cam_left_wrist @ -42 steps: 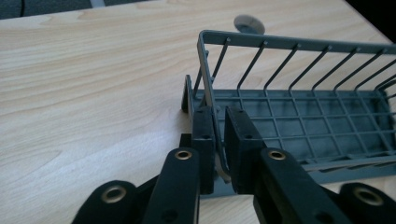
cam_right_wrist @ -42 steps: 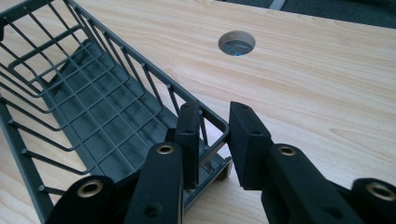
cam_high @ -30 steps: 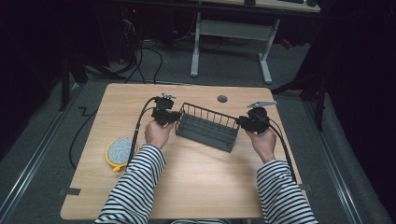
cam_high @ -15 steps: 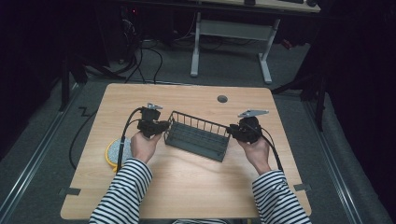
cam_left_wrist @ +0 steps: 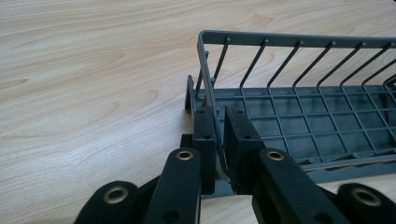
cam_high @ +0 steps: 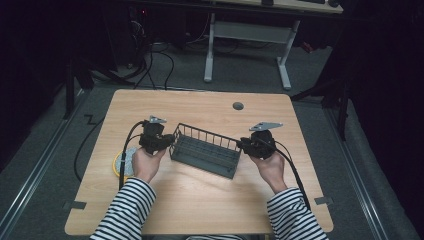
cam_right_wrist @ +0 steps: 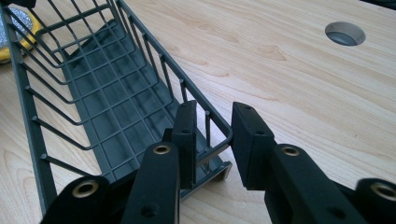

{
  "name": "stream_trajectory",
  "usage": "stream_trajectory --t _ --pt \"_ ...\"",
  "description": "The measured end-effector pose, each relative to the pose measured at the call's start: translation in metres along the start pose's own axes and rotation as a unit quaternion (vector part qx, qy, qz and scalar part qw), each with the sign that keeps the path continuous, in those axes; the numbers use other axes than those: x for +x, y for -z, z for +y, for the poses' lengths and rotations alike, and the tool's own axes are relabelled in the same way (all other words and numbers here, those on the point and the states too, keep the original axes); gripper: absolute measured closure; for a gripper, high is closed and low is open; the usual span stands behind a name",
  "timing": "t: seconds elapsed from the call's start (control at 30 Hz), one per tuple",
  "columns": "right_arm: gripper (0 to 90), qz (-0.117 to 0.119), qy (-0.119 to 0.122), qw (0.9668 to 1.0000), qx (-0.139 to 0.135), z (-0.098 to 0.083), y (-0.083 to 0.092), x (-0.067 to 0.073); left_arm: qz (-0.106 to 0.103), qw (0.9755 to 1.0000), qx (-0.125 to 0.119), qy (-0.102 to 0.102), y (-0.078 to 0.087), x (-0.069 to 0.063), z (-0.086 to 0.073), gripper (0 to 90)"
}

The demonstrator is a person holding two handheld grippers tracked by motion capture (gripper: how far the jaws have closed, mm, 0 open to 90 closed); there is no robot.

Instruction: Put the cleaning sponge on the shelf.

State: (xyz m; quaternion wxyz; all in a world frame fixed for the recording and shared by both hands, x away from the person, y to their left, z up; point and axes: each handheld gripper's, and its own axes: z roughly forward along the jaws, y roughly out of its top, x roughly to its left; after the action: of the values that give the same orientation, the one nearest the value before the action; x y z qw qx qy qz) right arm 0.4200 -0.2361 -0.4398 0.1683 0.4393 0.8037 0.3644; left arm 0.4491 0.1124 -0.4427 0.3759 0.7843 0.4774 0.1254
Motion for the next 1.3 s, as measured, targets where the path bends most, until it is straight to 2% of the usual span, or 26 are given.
stream_trajectory --t 0.1,0.23,0.3,0.43,0.53,0.57,0.6,0.67,0.7,0.77,0.9,0.93,0.97,1.03,1.17,1.2,1.3 --pt "71.6 0.001 0.002 1.0 0.001 0.0 0.0 0.002 0.004 1.0 -0.003 -0.001 0.001 -0.001 -0.002 83.5" --pt "58.2 -0.002 -0.011 0.9999 -0.007 -0.002 0.0 0.001 0.002 1.0 -0.002 0.003 0.002 0.0 -0.002 81.1" --pt "52.3 -0.006 -0.021 0.9997 -0.014 -0.005 0.001 -0.001 0.001 1.0 -0.001 0.004 0.002 0.001 -0.002 71.4" --pt "44.4 0.01 -0.051 0.9983 -0.028 -0.012 0.008 -0.008 -0.011 0.9998 -0.013 0.007 0.007 0.005 -0.005 47.1" --pt "43.1 0.009 -0.047 0.998 -0.041 -0.013 0.017 -0.007 -0.011 0.9997 -0.022 0.009 0.01 0.007 -0.006 38.1" --pt "43.1 0.009 -0.047 0.998 -0.041 -0.013 0.017 -0.007 -0.012 0.9994 -0.03 0.013 0.014 0.009 -0.008 38.1" --pt "43.0 0.007 -0.045 0.9976 -0.053 -0.014 0.025 -0.006 -0.014 0.9989 -0.041 0.017 0.02 0.011 -0.01 34.3" --pt "43.0 0.007 -0.042 0.9973 -0.06 -0.016 0.032 -0.006 -0.015 0.9987 -0.046 0.019 0.023 0.011 -0.011 32.0" --pt "43.2 0.005 -0.039 0.9973 -0.062 -0.017 0.035 -0.006 -0.016 0.9983 -0.053 0.019 0.031 0.012 -0.013 31.1" --pt "43.9 0.001 -0.043 0.9965 -0.071 -0.024 0.042 -0.007 -0.01 0.9983 -0.056 0.01 0.039 0.012 -0.015 29.5" --pt "44.6 -0.013 -0.045 0.9965 -0.069 -0.038 0.049 -0.01 -0.006 0.9978 -0.065 0.007 0.051 0.014 -0.019 27.4" --pt "44.8 -0.02 -0.053 0.9964 -0.064 -0.05 0.052 -0.014 -0.007 0.9975 -0.07 0.01 0.056 0.016 -0.022 27.3" --pt "44.8 -0.02 -0.053 0.9964 -0.064 -0.05 0.052 -0.014 -0.009 0.9972 -0.073 0.013 0.06 0.017 -0.024 27.3" --pt "45.8 -0.031 -0.064 0.9958 -0.058 -0.067 0.054 -0.019 -0.001 0.9971 -0.074 0.016 0.067 0.021 -0.033 26.8" --pt "50.1 -0.036 -0.085 0.9945 -0.048 -0.091 0.054 -0.029 0.016 0.9976 -0.065 0.019 0.074 0.028 -0.046 27.4" --pt "50.1 -0.036 -0.085 0.9945 -0.048 -0.091 0.054 -0.029 0.016 0.9976 -0.065 0.019 0.074 0.028 -0.046 27.4" --pt "50.3 -0.051 -0.098 0.9931 -0.04 -0.112 0.051 -0.037 0.027 0.9972 -0.063 0.029 0.079 0.036 -0.06 27.4"
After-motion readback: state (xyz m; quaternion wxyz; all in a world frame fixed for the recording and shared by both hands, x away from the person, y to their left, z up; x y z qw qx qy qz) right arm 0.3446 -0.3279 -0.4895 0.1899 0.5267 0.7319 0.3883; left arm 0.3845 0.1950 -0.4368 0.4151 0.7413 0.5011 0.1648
